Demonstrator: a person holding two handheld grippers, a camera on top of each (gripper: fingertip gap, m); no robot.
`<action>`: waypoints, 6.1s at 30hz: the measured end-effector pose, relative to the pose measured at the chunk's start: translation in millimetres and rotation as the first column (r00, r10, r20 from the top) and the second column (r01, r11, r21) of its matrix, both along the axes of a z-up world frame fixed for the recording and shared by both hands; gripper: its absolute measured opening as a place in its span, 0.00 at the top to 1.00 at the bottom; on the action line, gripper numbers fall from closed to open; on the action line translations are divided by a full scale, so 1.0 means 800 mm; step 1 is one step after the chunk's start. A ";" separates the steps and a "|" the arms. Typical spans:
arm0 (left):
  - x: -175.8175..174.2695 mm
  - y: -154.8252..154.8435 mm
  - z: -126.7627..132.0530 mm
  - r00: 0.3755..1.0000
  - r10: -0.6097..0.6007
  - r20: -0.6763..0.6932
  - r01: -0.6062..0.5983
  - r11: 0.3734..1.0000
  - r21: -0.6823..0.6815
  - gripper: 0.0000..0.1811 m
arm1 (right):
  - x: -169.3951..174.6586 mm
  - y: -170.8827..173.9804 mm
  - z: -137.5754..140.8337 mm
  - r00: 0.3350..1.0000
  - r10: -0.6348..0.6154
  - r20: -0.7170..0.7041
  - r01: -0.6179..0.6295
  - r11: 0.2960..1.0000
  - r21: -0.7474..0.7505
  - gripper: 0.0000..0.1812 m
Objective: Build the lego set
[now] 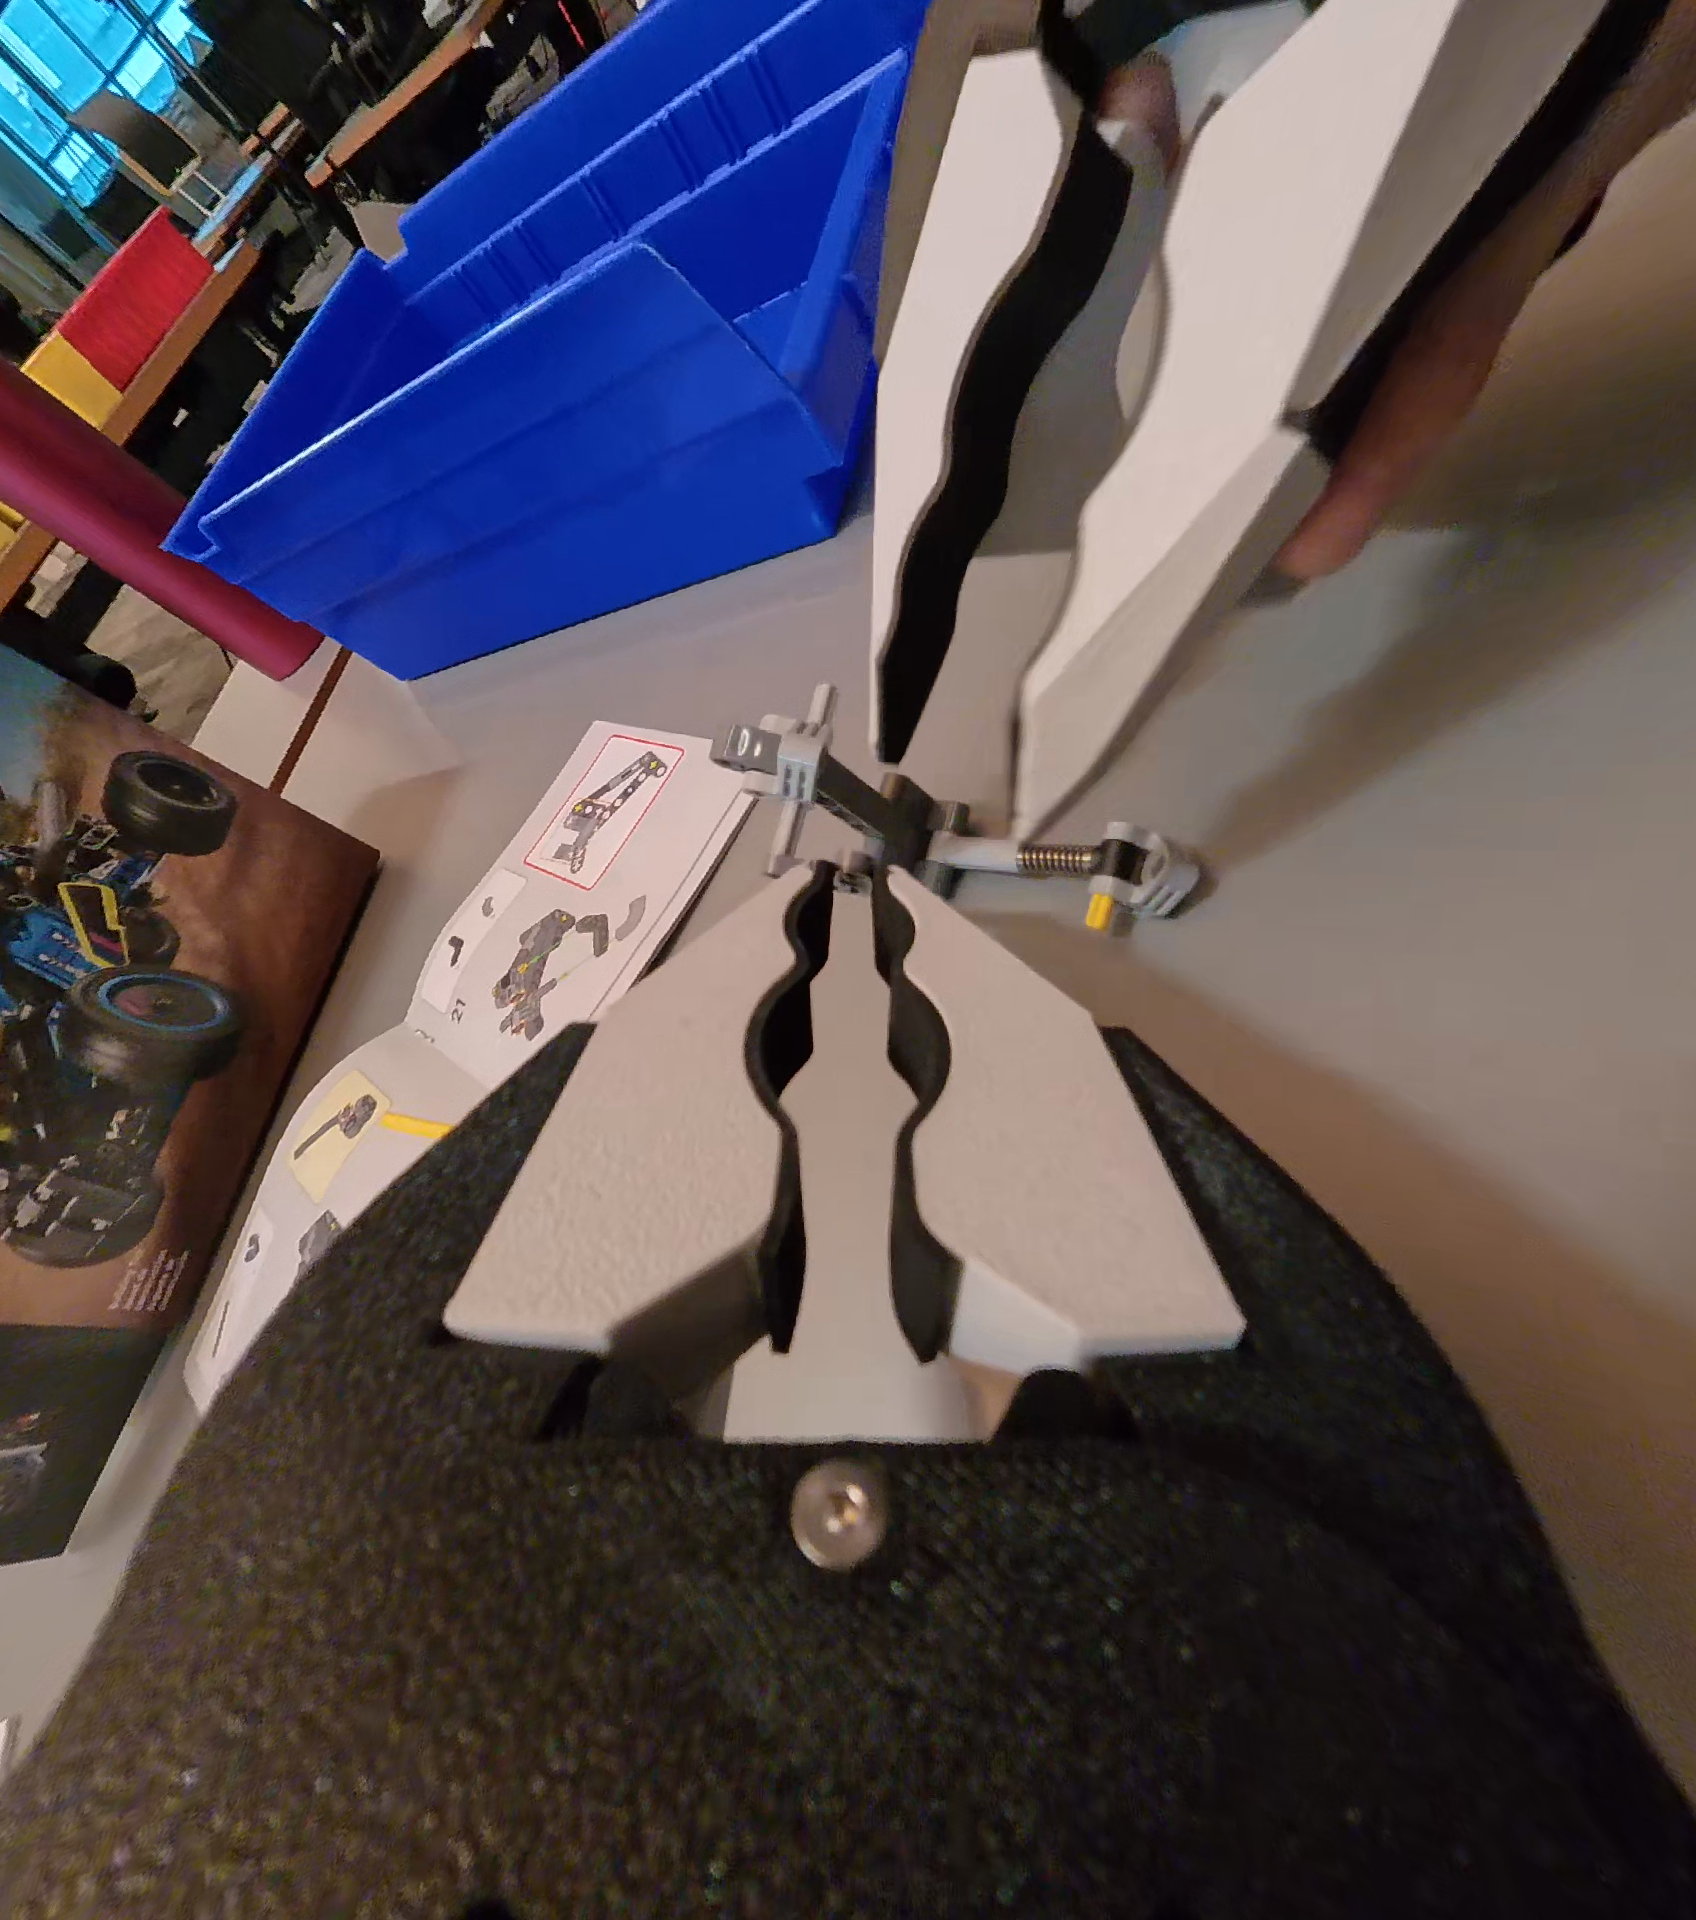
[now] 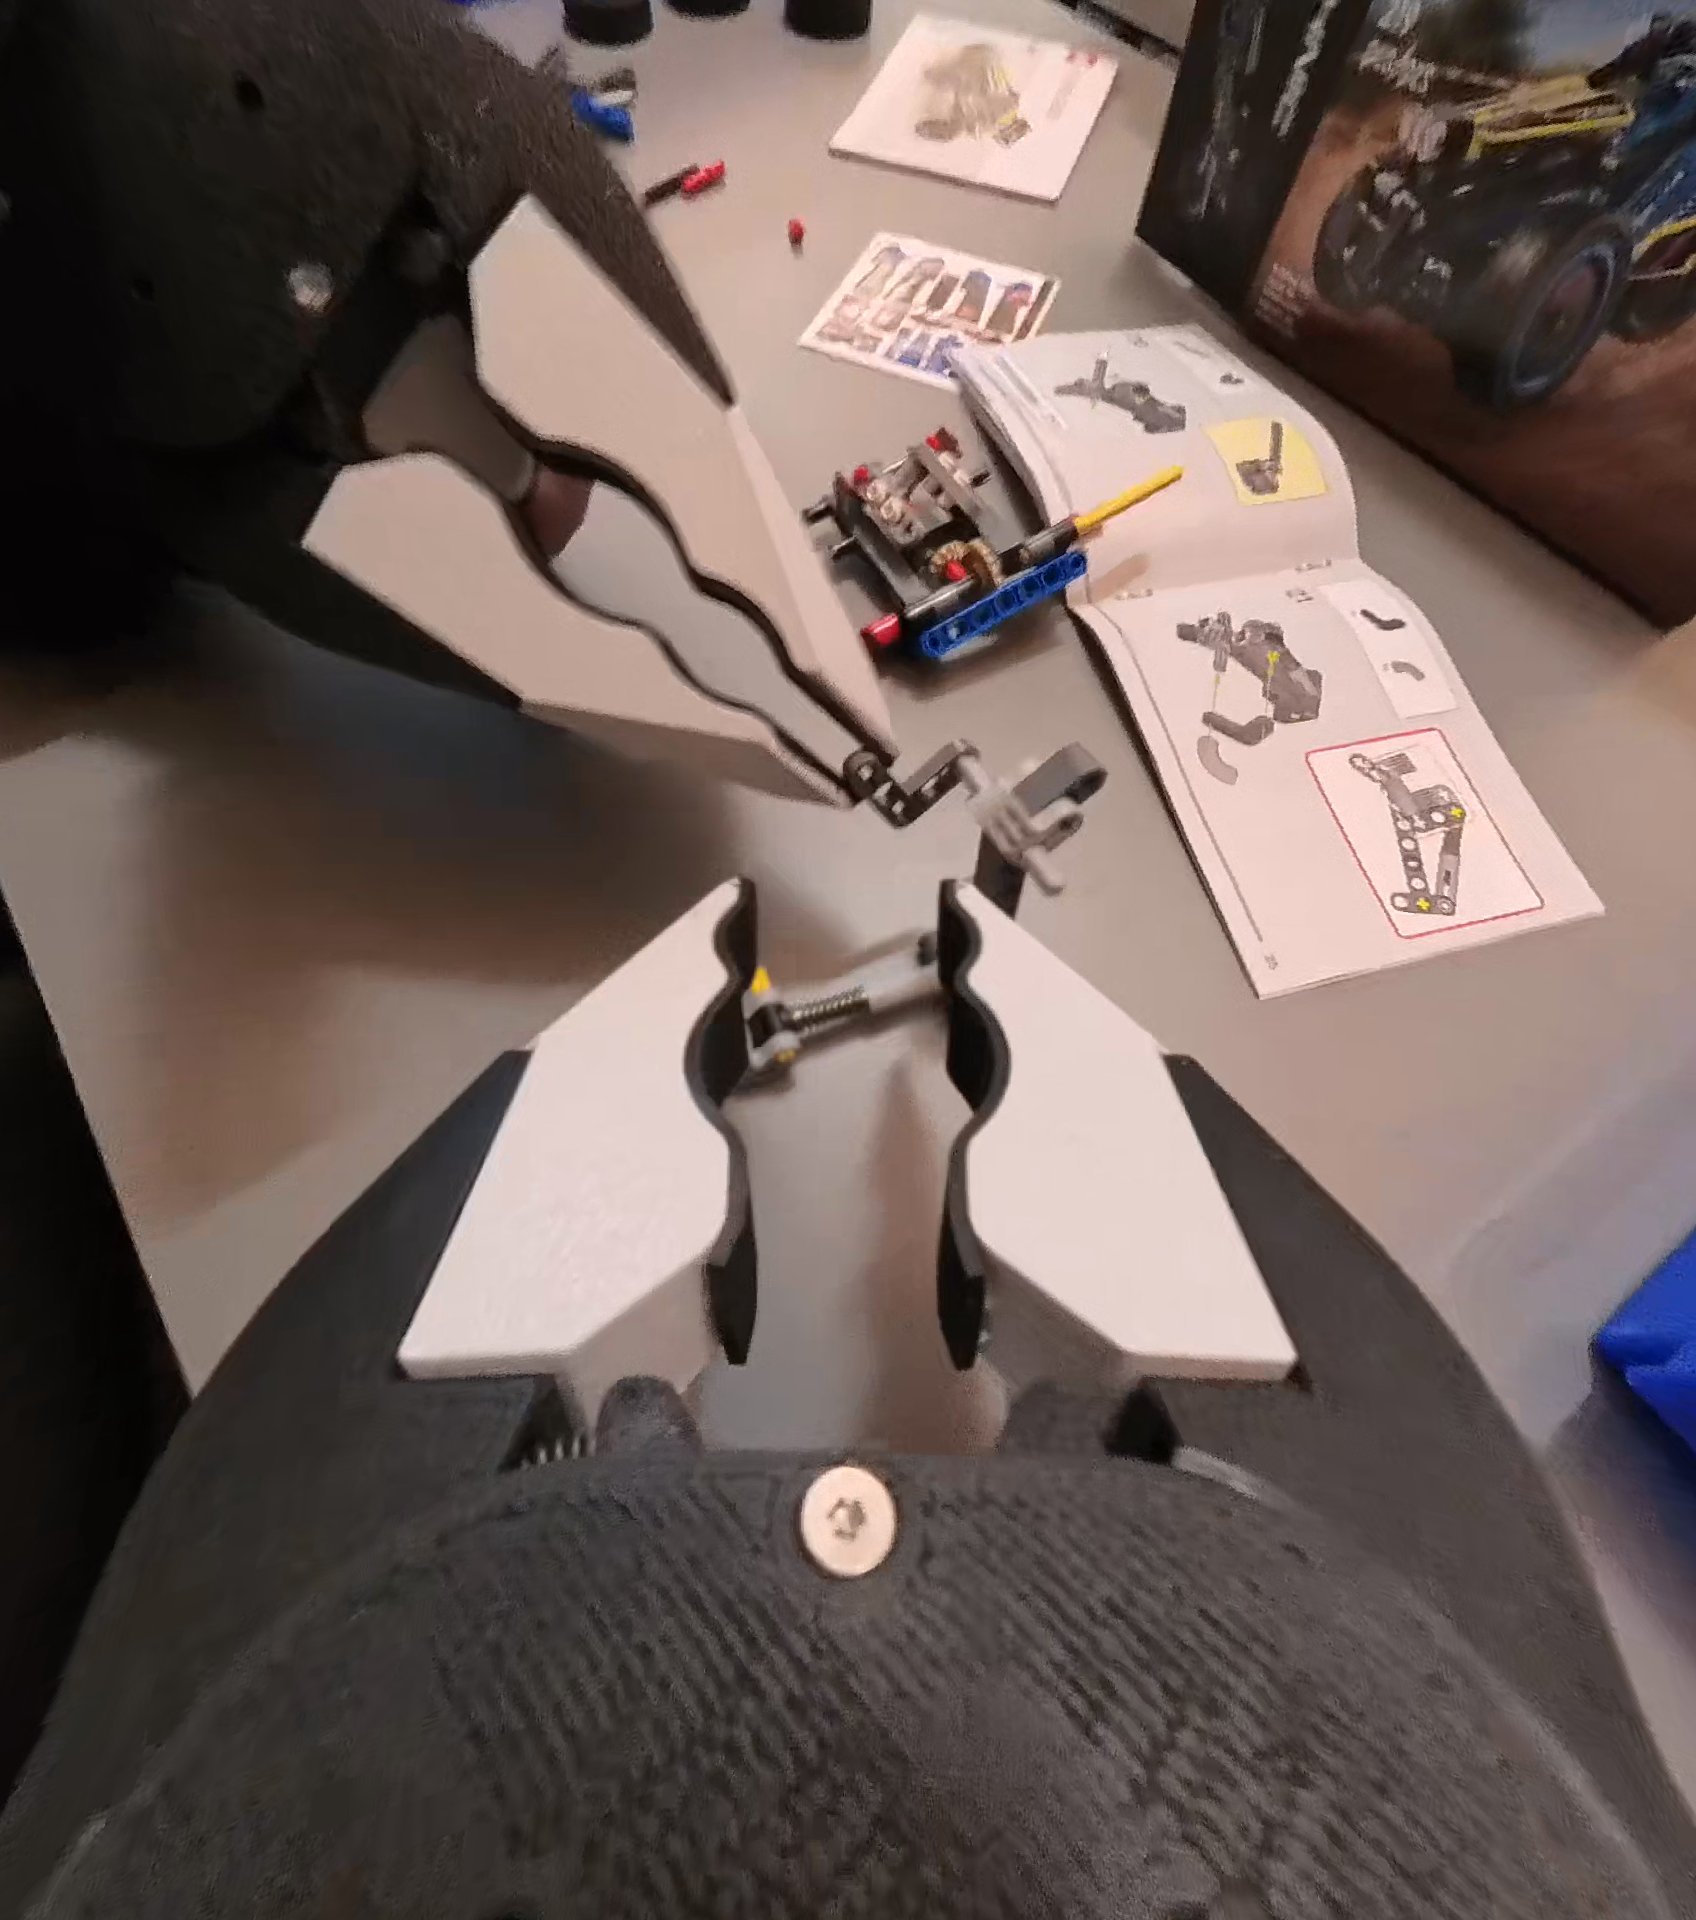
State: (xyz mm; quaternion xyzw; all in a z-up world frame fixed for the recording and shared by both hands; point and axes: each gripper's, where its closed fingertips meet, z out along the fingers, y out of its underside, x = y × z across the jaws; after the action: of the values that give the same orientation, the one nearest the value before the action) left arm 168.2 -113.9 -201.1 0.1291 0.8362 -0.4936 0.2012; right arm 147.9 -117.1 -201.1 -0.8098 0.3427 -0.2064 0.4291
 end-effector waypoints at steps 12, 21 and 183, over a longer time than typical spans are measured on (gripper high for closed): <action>-0.003 -0.001 -0.001 1.000 -0.016 0.009 0.016 1.000 -0.004 0.98 | -0.033 0.004 -0.051 0.921 0.389 0.011 -0.349 0.838 -0.419 0.84; -0.002 0.000 -0.003 1.000 -0.024 0.011 0.023 1.000 0.003 0.98 | -0.020 0.007 -0.050 0.888 0.440 0.131 -0.349 0.832 -0.432 0.89; 0.007 -0.011 -0.014 0.977 -0.194 0.093 0.191 0.981 0.037 0.98 | 0.024 0.008 0.010 0.952 0.228 -0.207 -0.136 0.915 0.380 0.96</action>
State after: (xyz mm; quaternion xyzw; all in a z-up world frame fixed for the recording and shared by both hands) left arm 173.7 -122.9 -212.6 0.2358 0.8161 -0.4921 0.1904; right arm 166.9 -111.0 -193.1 -0.7648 0.3479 0.0036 0.5422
